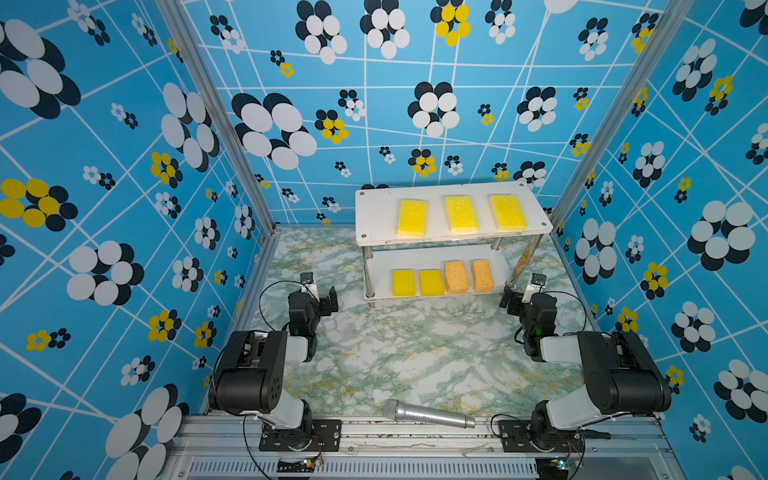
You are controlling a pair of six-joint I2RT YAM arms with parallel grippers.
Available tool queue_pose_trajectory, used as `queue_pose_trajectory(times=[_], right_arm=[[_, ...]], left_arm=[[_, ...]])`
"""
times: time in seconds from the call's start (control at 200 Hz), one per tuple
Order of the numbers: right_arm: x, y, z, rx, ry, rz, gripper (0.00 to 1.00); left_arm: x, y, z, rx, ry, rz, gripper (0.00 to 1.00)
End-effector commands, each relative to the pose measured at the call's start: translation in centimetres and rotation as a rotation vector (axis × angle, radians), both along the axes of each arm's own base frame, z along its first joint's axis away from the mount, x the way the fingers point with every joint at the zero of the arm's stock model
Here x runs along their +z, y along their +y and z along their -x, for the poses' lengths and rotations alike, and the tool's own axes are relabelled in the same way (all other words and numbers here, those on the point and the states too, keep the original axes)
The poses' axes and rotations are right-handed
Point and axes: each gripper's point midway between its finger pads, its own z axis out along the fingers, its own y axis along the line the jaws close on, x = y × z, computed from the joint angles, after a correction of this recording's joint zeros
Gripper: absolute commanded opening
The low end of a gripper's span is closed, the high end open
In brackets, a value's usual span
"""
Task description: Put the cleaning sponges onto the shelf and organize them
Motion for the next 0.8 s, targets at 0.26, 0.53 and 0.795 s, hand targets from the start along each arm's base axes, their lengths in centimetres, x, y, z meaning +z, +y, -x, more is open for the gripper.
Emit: queue_pose_trajectory(times=[0.26, 0.53, 0.795], right_arm=[[0.4, -0.07, -0.3, -0.006, -0.013, 0.02, 0.99], [0.43, -0.05, -0.32, -0.006, -0.014, 0.02, 0.99], [0.39, -0.06, -0.3, -0.006, -0.013, 0.019, 0.99]], left_arm=[[0.25, -0.03, -0.37, 0.004, -0.003, -0.015, 0.99], [0.24, -0.48, -0.51, 0.002, 0.004, -0.049, 0.99], [0.16, -0.47, -0.53, -0.003, 0.009, -0.04, 0.99]])
